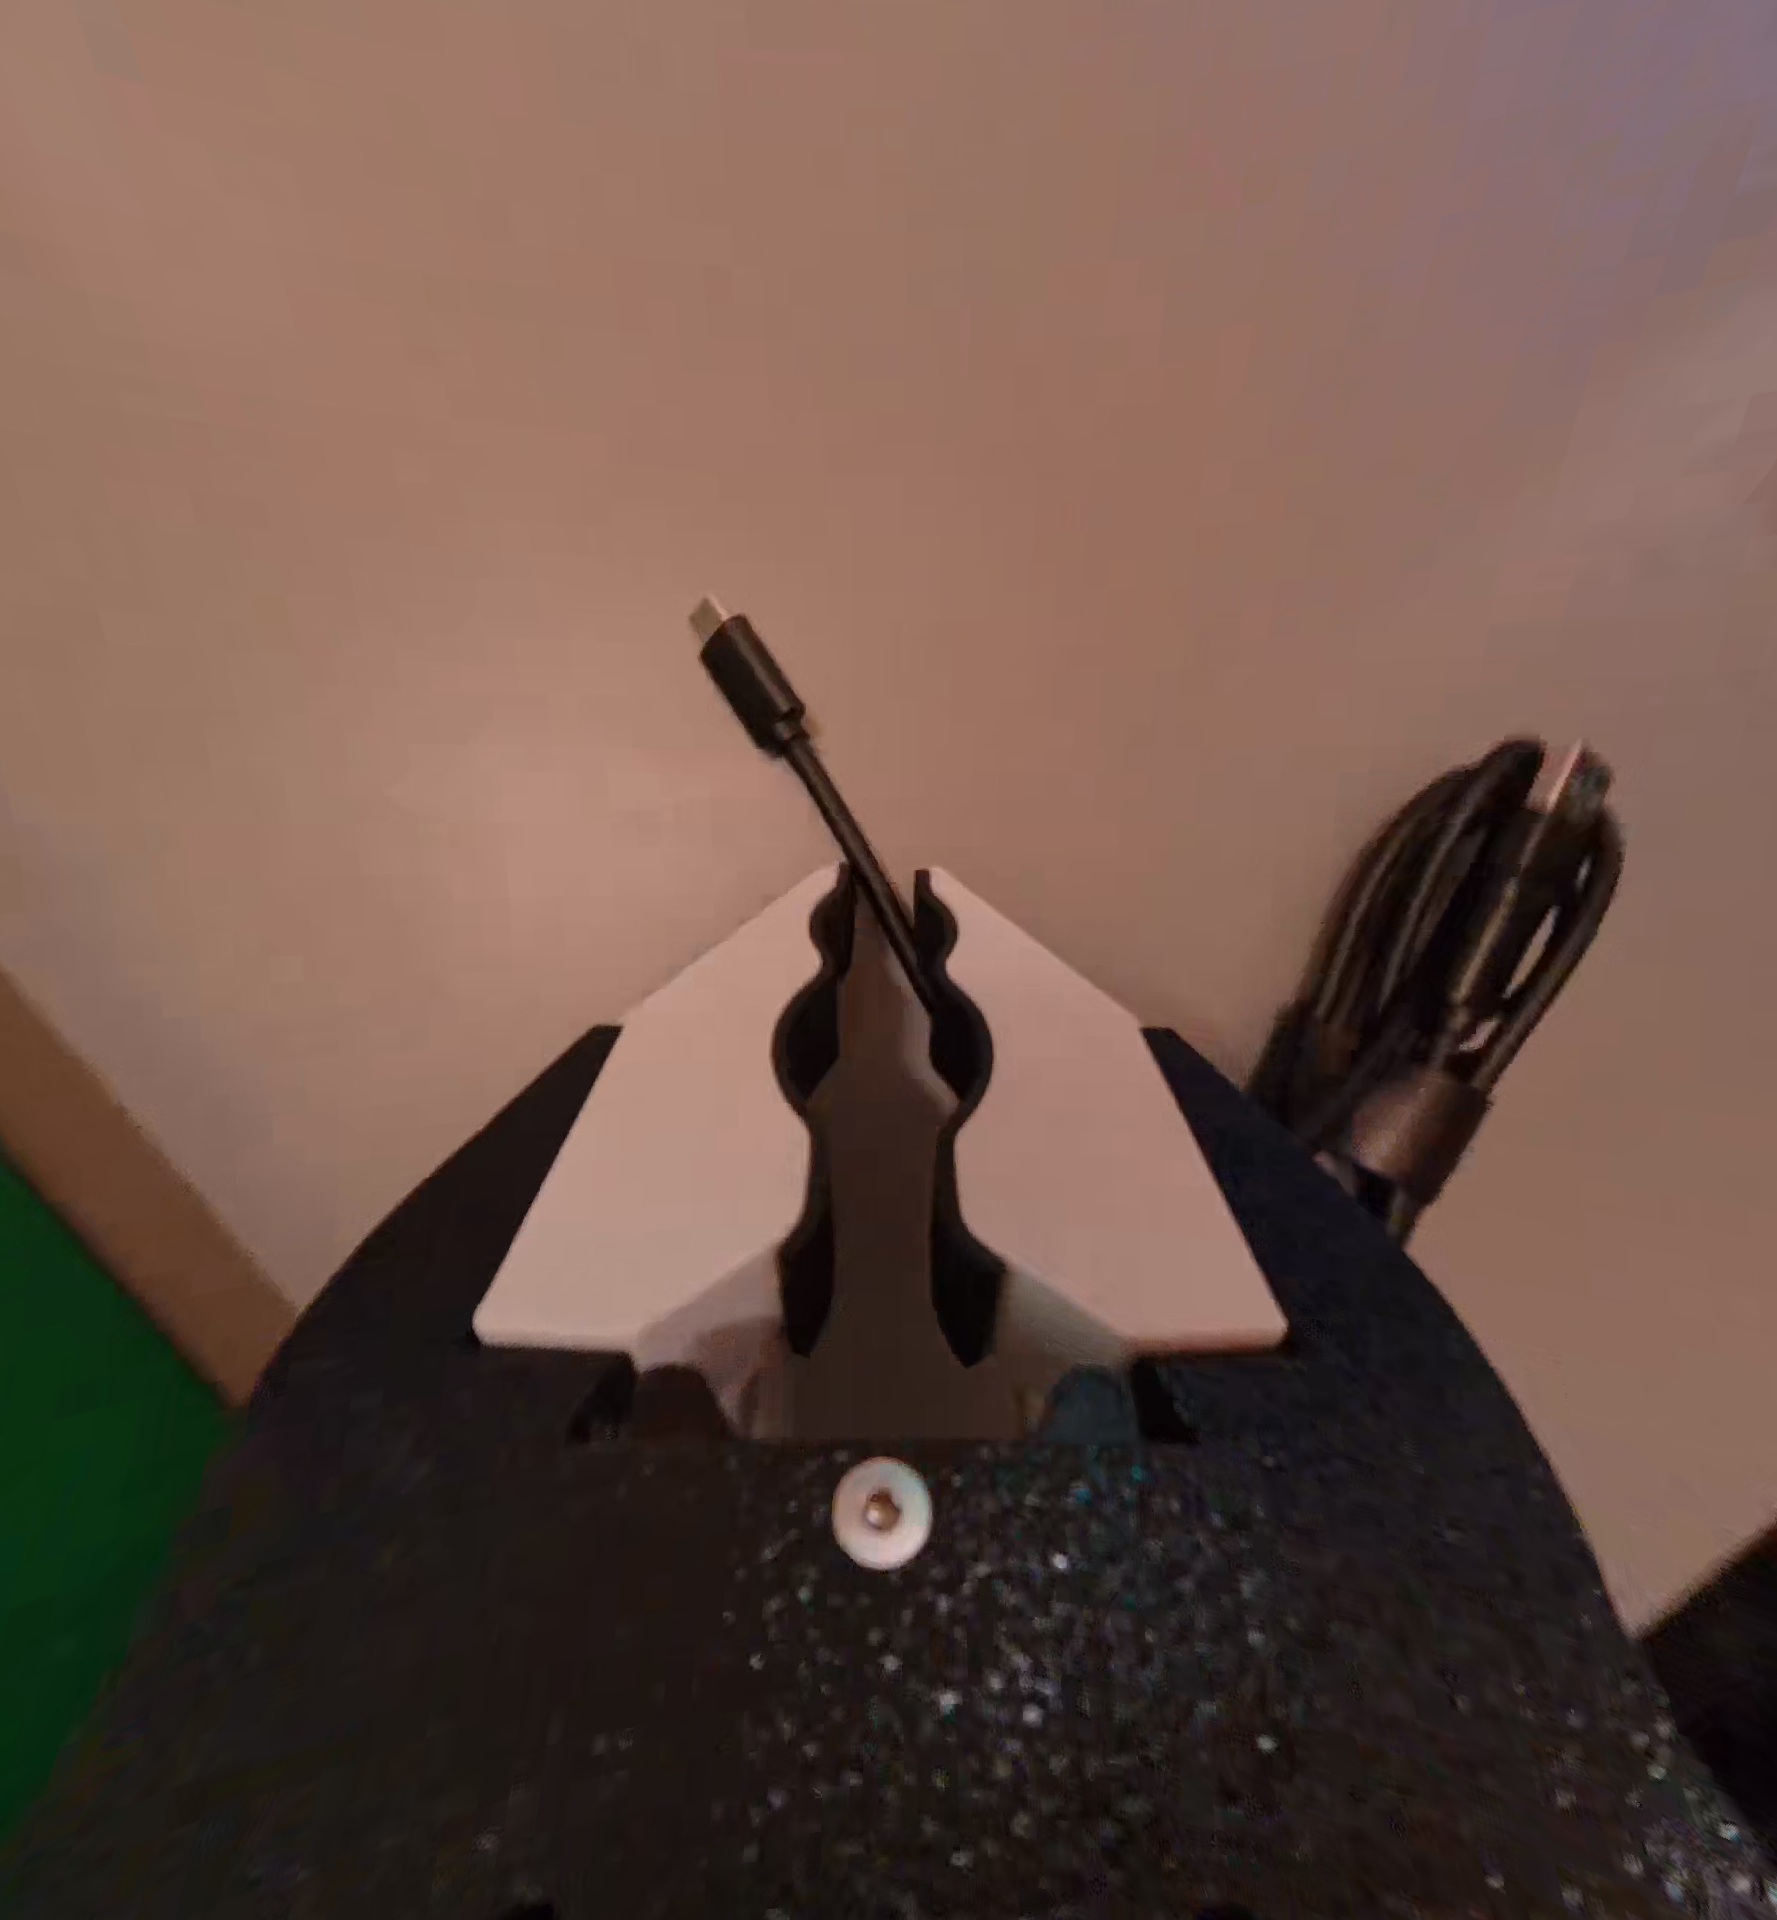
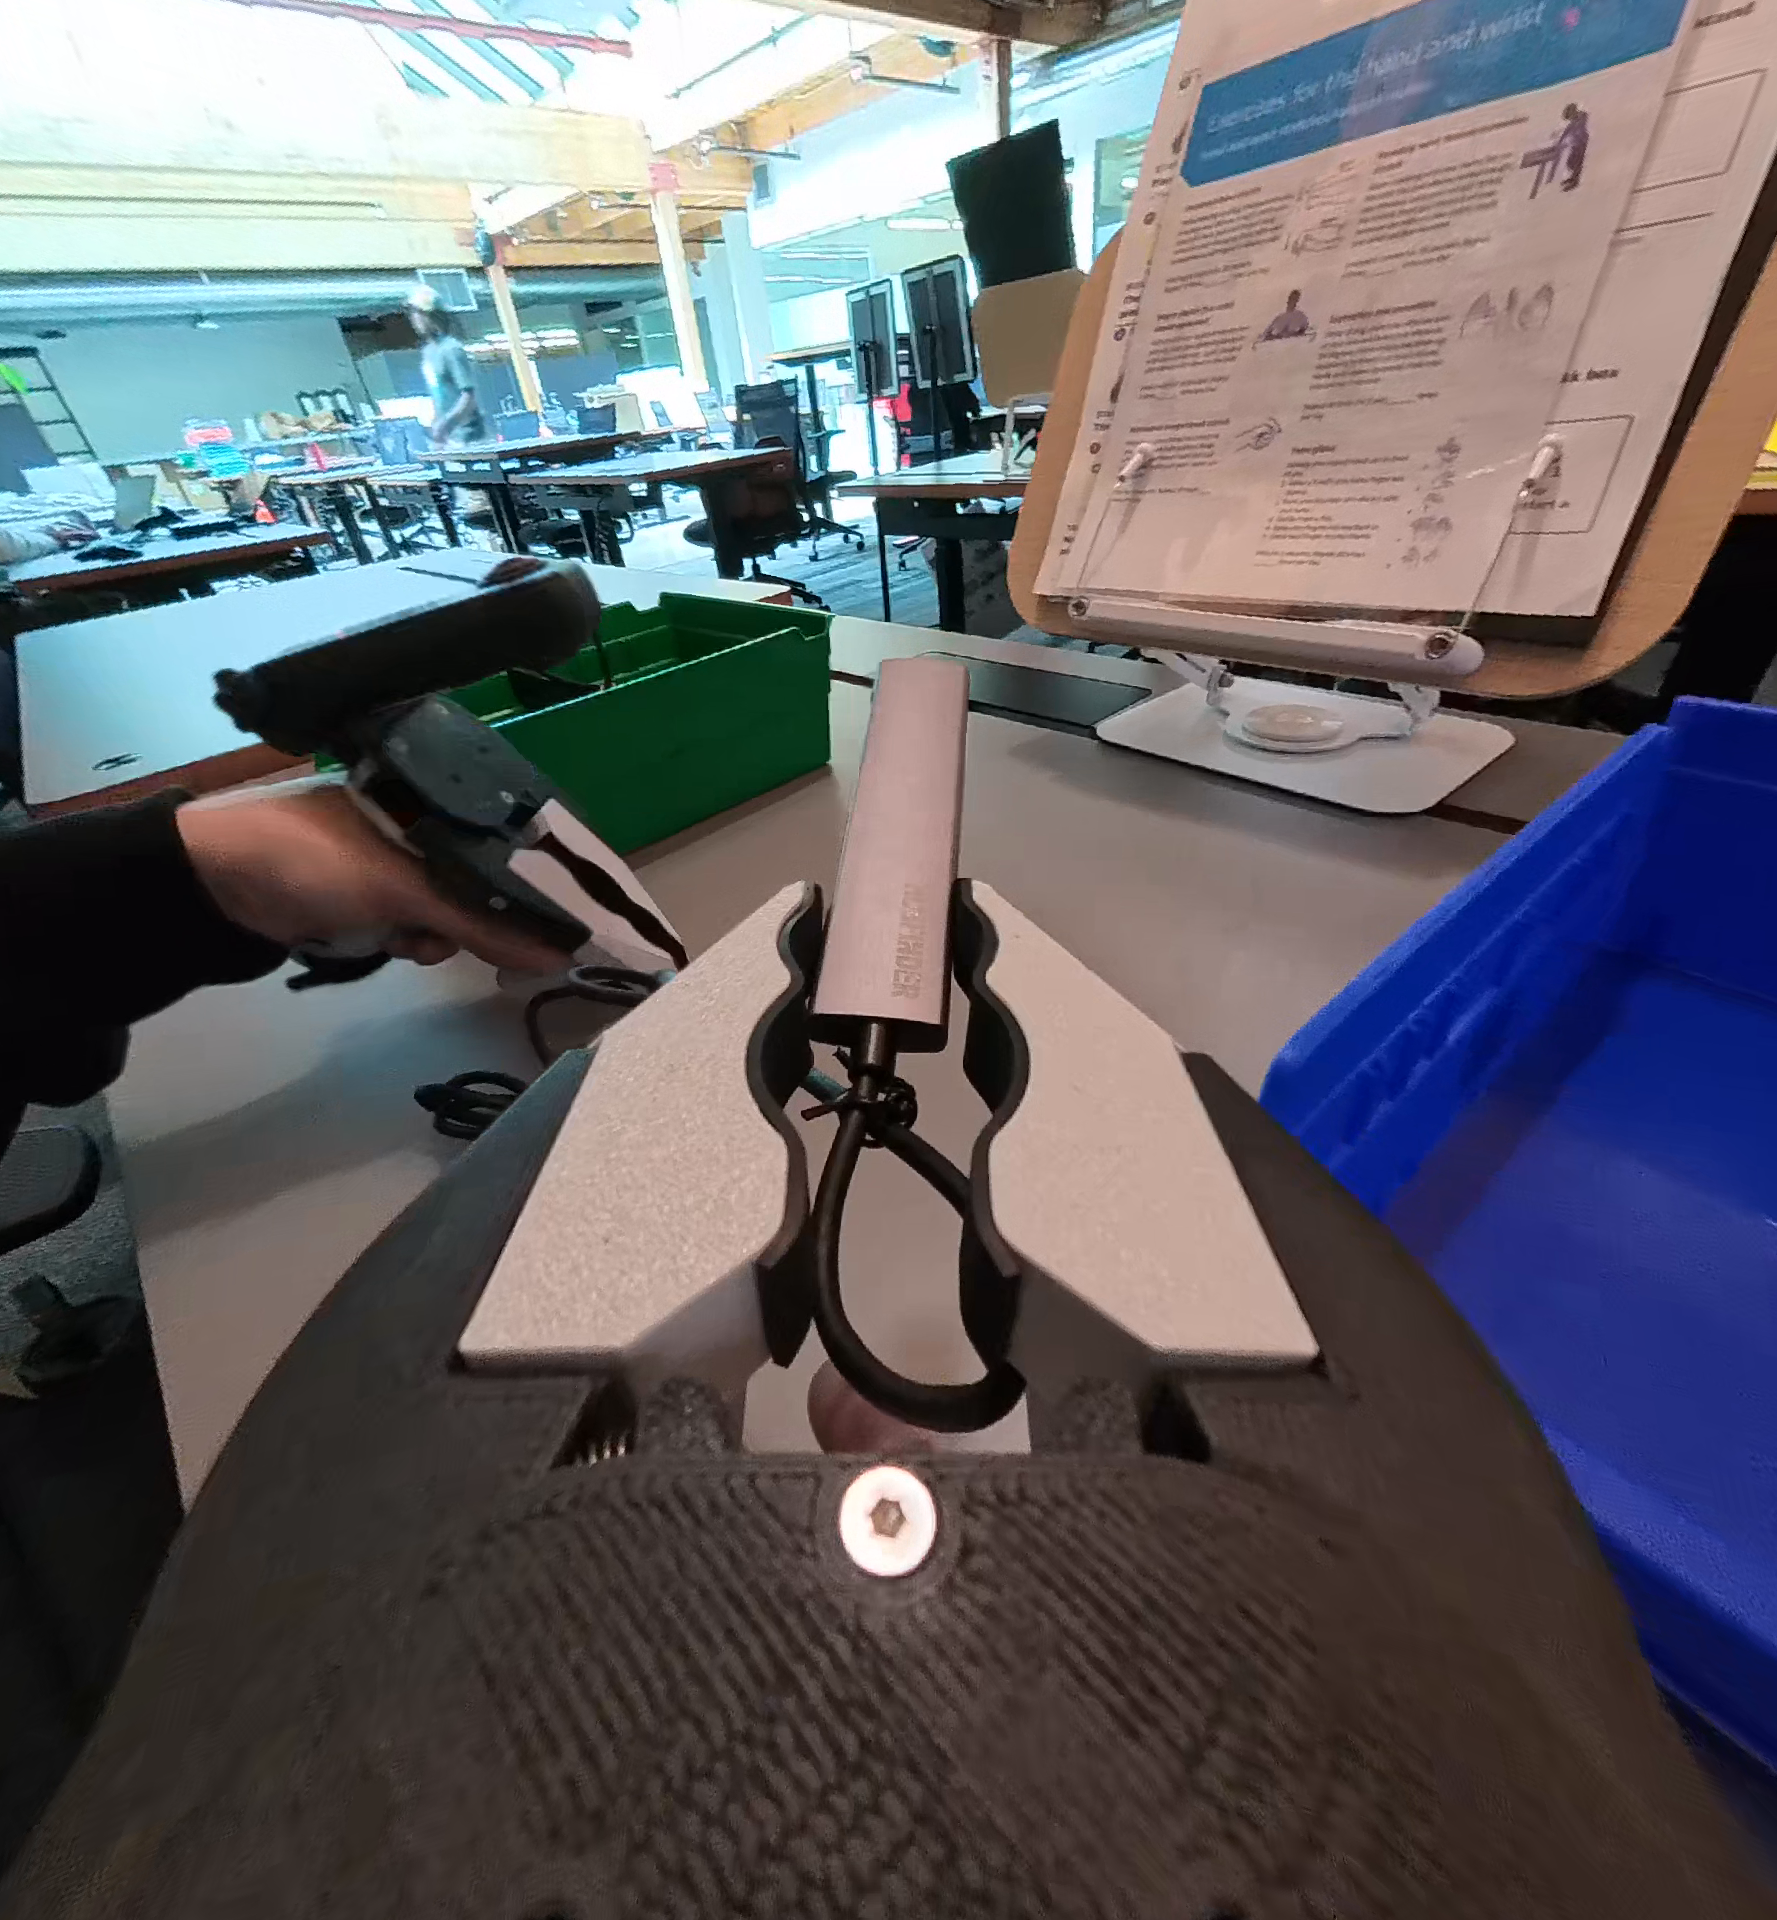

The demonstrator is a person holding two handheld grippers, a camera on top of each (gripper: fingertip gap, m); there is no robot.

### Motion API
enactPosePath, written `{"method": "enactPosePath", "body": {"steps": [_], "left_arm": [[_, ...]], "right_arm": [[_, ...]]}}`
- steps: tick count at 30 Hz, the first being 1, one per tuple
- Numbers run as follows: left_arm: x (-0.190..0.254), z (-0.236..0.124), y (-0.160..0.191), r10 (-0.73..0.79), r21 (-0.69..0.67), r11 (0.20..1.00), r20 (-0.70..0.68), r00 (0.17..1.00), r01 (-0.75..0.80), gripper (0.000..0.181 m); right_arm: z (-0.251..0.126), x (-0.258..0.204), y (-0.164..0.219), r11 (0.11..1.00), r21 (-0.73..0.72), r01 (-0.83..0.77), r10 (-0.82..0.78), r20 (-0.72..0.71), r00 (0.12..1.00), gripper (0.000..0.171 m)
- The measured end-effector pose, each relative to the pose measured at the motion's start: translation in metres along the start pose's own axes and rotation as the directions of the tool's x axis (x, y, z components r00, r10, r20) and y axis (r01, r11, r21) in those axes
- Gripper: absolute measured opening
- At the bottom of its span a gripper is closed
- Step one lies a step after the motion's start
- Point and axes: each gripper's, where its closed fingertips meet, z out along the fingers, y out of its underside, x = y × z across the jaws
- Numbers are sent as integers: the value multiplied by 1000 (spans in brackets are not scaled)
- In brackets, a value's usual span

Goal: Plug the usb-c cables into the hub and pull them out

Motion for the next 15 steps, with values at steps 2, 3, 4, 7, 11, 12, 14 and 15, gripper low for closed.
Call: {"method": "enactPosePath", "body": {"steps": [2,3,4,7,11,12,14,15], "left_arm": [[5,-4,-15,213,65,974,70,974,-218,5],[13,-9,-25,302,118,943,89,949,-311,4],[22,-15,-34,357,156,917,94,929,-368,3],[53,-34,-55,436,253,864,59,898,-436,2],[83,-55,-69,517,279,817,31,855,-504,1],[90,-59,-70,532,279,811,14,847,-514,1],[94,-66,-72,534,249,817,13,845,-520,1],[95,-69,-72,542,232,815,25,840,-532,1]], "right_arm": [[-2,4,0,1000,-2,10,-10,-23,1000,24],[-2,7,0,1000,-2,16,-16,-43,999,24],[-2,10,0,1000,0,25,-24,-68,997,24],[-1,18,1,998,-8,60,-61,-138,989,24],[3,15,5,994,-34,100,-104,-140,985,24],[4,13,6,994,-34,100,-104,-134,985,24],[5,10,8,995,-40,95,-99,-113,989,24],[6,9,11,994,-49,93,-98,-103,990,24]]}}
